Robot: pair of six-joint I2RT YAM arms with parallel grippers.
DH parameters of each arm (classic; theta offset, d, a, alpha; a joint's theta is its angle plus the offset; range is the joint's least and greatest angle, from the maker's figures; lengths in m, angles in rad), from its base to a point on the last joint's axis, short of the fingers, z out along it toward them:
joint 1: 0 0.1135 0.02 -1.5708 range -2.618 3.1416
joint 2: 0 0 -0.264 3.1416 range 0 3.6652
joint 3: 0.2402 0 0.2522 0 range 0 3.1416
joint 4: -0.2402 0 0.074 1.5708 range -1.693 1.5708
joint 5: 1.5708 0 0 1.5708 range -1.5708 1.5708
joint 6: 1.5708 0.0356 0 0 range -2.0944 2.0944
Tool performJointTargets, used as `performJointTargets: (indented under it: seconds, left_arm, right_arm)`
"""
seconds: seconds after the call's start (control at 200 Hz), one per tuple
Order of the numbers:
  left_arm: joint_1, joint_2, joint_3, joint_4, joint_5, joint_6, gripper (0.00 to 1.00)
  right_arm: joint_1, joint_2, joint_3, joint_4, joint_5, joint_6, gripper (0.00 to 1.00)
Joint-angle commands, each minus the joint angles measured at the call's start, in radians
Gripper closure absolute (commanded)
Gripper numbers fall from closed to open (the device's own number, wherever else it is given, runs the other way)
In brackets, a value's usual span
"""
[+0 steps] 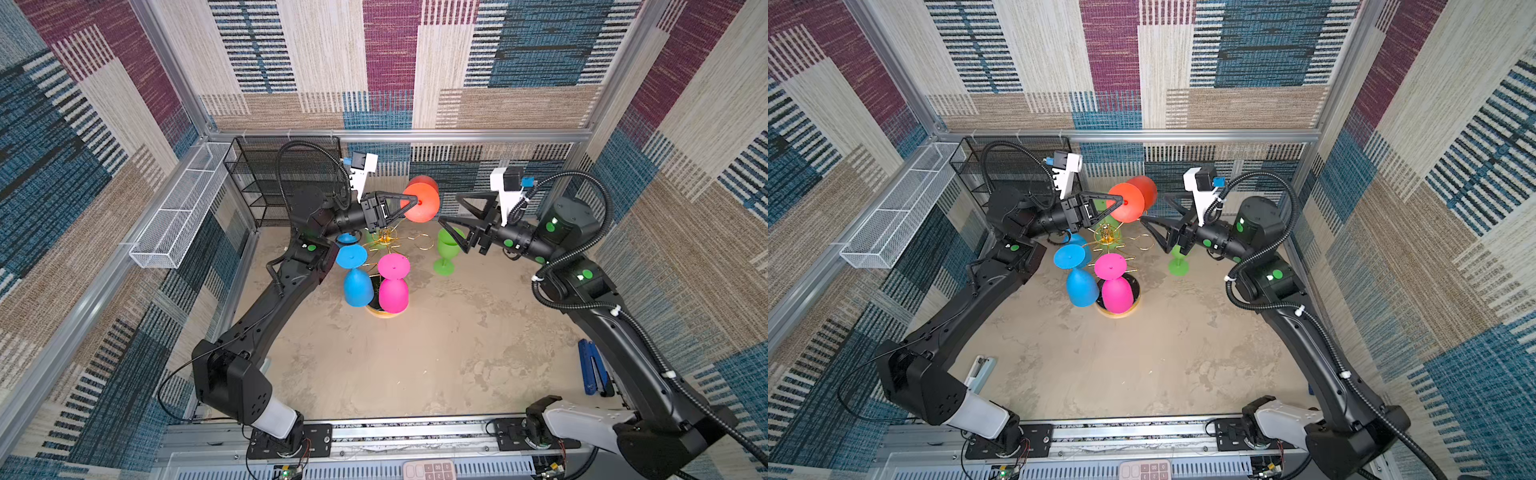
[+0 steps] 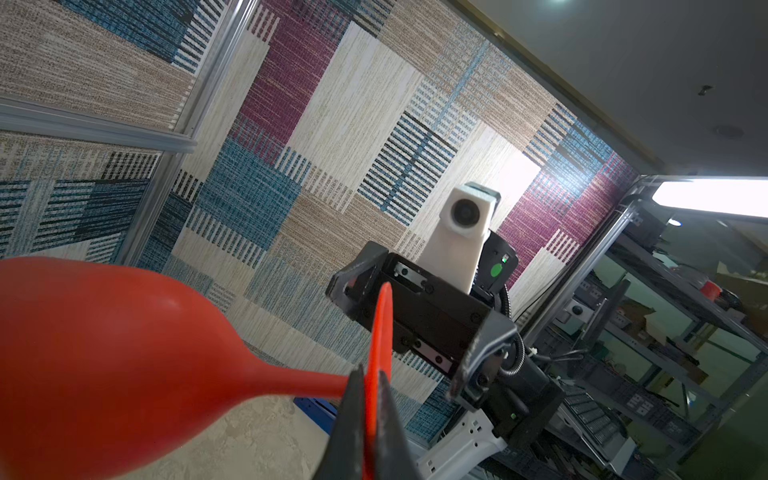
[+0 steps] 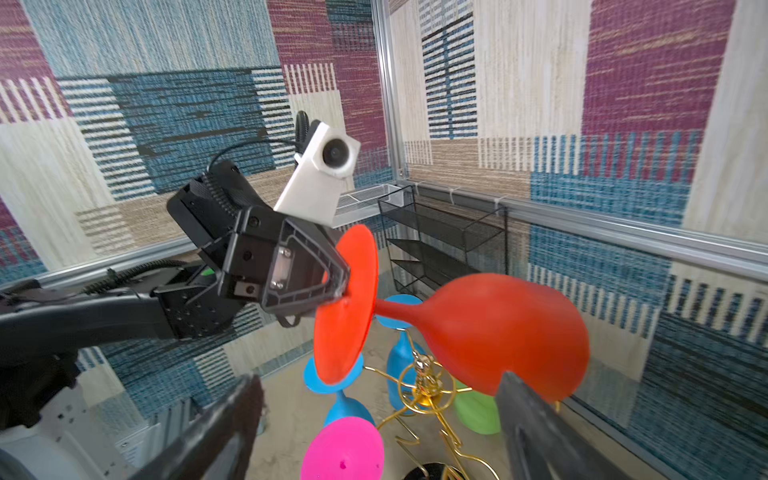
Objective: Take the wine glass off the wine glass rack
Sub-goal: 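Open and draw back the right gripper while the left holds the red glass foot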
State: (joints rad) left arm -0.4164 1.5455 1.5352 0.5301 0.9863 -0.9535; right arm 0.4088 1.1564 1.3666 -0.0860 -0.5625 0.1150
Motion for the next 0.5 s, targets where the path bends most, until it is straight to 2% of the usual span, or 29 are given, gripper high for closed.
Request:
performJointTargets:
  seconds: [0.0,0.135,0.321,0.491]
  left_arm:
    - [0.003,-0.002,0.02,-0.016,-0.02,-0.074,1.0]
    - [0.002,-0.005,0.025,-0.02,-0.015,-0.092,1.0]
    - [0.004,-0.016,0.024,-0.027,-0.011,-0.099,1.0]
    - [0.005,-0.022,0.024,-0.037,-0.006,-0.097,1.0]
  right_arm:
    - [0.001,-0.054,-0.095,0.115,0.138,-0.148,0.01]
    - [0.002,-0.08,-0.202,0.221,0.193,-0.243,0.01]
    - [0.001,-0.019,-0.238,0.337,0.113,-0.277,0.01]
    - [0.002,0.059,-0.216,0.382,0.098,-0.311,0.01]
